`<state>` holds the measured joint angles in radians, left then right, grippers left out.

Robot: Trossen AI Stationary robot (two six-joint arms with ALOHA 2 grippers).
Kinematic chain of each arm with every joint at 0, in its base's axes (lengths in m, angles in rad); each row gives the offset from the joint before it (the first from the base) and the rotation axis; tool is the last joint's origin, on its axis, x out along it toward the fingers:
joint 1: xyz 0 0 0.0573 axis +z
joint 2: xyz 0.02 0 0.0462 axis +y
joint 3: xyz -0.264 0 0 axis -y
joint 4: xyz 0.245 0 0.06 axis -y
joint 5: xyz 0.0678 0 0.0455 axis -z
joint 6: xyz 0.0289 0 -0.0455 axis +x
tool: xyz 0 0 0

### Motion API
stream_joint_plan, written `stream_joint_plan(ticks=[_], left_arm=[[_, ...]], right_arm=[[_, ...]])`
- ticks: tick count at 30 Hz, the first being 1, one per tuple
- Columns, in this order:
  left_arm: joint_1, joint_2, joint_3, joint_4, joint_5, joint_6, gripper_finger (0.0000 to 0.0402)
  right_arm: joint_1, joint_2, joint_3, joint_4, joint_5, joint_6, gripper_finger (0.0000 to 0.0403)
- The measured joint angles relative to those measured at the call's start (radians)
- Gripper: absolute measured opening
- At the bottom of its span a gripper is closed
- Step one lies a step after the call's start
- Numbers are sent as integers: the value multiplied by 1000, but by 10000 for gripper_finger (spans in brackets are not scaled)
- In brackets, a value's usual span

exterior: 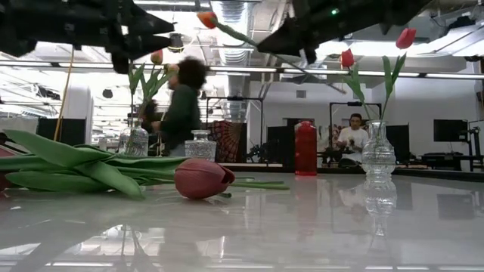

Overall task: Sort flowers into vase by color
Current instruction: Put the orange flower into the middle transparent vase

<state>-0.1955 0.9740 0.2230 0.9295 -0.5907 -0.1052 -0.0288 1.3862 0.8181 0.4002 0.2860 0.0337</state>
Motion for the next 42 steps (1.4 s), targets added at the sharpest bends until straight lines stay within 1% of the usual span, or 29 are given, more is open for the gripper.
stream_joint_plan(ticks=[2, 5, 8, 12, 15, 18, 21, 26, 30, 40, 42], left_arm=[[32, 67, 16, 68, 29, 0, 162], [72, 155, 59, 115, 50, 8, 162], [108, 229, 115, 120, 59, 14, 162], [142, 312, 194, 115, 64, 14, 162], [158, 358, 245, 109, 85, 15, 162], [170, 395, 289, 109, 139, 19, 162], [174, 424, 330, 110, 145, 20, 162], [175, 453, 379, 108, 145, 65, 157], [175, 452, 394, 75, 138, 68, 131], [177, 450, 394, 71, 113, 56, 21], [178, 450, 394, 71, 113, 56, 8]], right_arm=[[0, 34, 1, 66, -17, -25, 27], [0, 82, 1, 136, -51, -43, 27], [0, 118, 2, 190, -52, -46, 26], [6, 157, 1, 249, -52, -100, 28], [10, 173, 1, 305, -53, -153, 28], [12, 173, 1, 331, -52, -175, 27], [11, 172, 1, 349, -52, -192, 29], [12, 172, 1, 364, -52, -245, 28], [13, 172, 1, 365, -52, -245, 30], [13, 171, 2, 364, -48, -245, 37], [12, 171, 2, 363, -48, -245, 41]])
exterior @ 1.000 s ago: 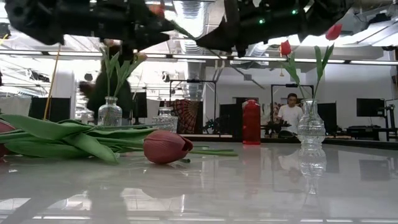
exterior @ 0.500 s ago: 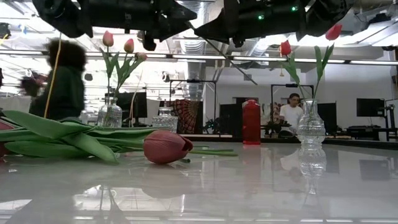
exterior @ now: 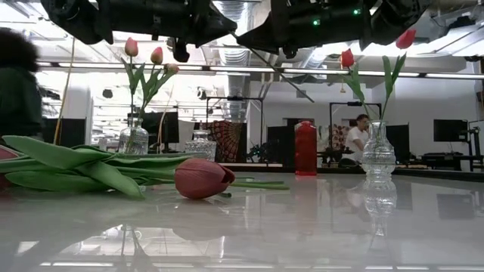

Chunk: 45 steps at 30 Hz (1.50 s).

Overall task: Sort flowers into vase by color
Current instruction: Put the orange flower into the middle transparent vase

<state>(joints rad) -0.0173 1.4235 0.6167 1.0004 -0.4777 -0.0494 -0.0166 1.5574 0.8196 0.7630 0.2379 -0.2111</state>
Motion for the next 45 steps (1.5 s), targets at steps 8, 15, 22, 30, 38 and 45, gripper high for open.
stream_joint_plan(ticks=[8, 15, 22, 30, 38, 45], left_arm=[[18, 0, 0, -1, -6, 0, 11], [56, -12, 0, -23, -8, 2, 6], [109, -98, -1, -139, -7, 29, 5], [188, -264, 0, -310, -26, 104, 5], [261, -421, 0, -554, -73, 115, 5], [291, -535, 0, -703, -72, 74, 5]], right_arm=[[-8, -1, 0, -20, 0, 61, 81], [-27, -2, 2, -140, 0, 113, 152], [-37, -1, 1, -299, -1, 112, 201], [-36, -1, 0, -473, -2, 109, 206], [-36, -1, 0, -522, -2, 109, 205], [-36, -1, 0, -523, -2, 108, 205]])
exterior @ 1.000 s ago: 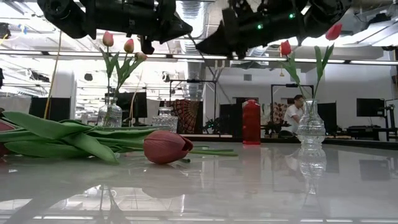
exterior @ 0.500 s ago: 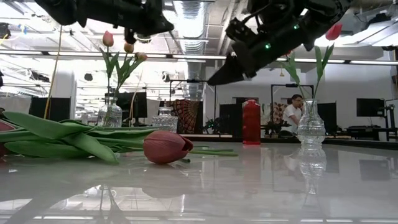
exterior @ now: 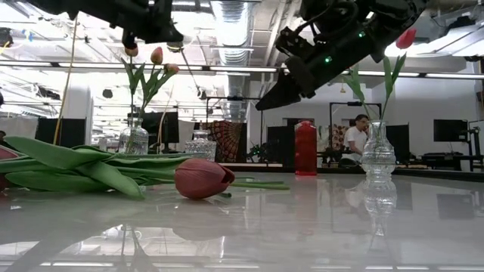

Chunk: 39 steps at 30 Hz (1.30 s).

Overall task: Sort flowers into vase by color
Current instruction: Put the orange flower into the middle transparent vase

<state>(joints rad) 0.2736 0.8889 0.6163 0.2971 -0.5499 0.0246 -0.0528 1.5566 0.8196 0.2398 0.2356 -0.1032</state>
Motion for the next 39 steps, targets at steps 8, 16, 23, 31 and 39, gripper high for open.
stream_joint_plan(ticks=[8, 16, 23, 31, 39], left_arm=[[5, -30, 0, -119, 3, -75, 5], [6, 31, 0, -125, 3, -97, 5], [11, 75, 0, -127, 0, -100, 5], [10, 156, 0, -124, -10, -100, 5], [10, 206, 0, -124, -88, -115, 59]], right_arm=[[0, 0, 0, 0, 0, 48, 205], [0, 0, 0, 0, 0, 50, 204], [0, 0, 0, 0, 0, 51, 204], [0, 0, 0, 0, 0, 51, 204], [0, 0, 0, 0, 0, 51, 204]])
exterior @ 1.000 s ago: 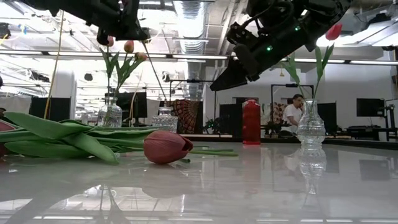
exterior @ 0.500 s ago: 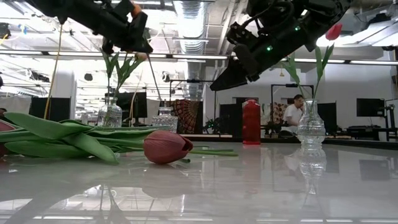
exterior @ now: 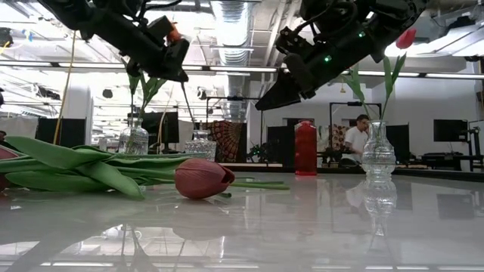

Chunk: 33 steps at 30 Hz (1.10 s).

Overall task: Sort flowers into vase by color
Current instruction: Put the orange flower into the middle transparent vase, then put the red flower into the red vase

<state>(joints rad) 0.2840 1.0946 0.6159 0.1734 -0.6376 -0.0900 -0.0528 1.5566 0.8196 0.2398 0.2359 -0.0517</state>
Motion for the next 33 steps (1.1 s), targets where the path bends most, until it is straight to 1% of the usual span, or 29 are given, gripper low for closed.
stream_joint_plan(ticks=[5, 10, 13, 20, 25, 29, 31, 33], left_arm=[[0, -28, 0, -14, -2, 31, 113], [0, -94, 0, -109, 3, 41, 142], [0, -143, 0, -199, 18, 35, 147], [0, -243, 0, -394, 92, 14, 149], [-1, -301, 0, -493, 156, -23, 149], [-9, -312, 0, -571, 246, -95, 149], [-21, -304, -1, -597, 282, -131, 149], [-39, -292, -19, -578, 306, -161, 149]], right_arm=[[0, 0, 0, 0, 0, 0, 205], [0, 0, 0, 0, 0, 0, 205], [0, 0, 0, 1, 0, -1, 205], [2, 0, 0, 29, -1, -9, 205], [30, 0, 42, -4, -2, -96, 205], [63, 0, 105, -43, -8, -166, 205], [76, 2, 140, -69, -38, -191, 205], [83, 12, 176, -91, -87, -207, 205]])
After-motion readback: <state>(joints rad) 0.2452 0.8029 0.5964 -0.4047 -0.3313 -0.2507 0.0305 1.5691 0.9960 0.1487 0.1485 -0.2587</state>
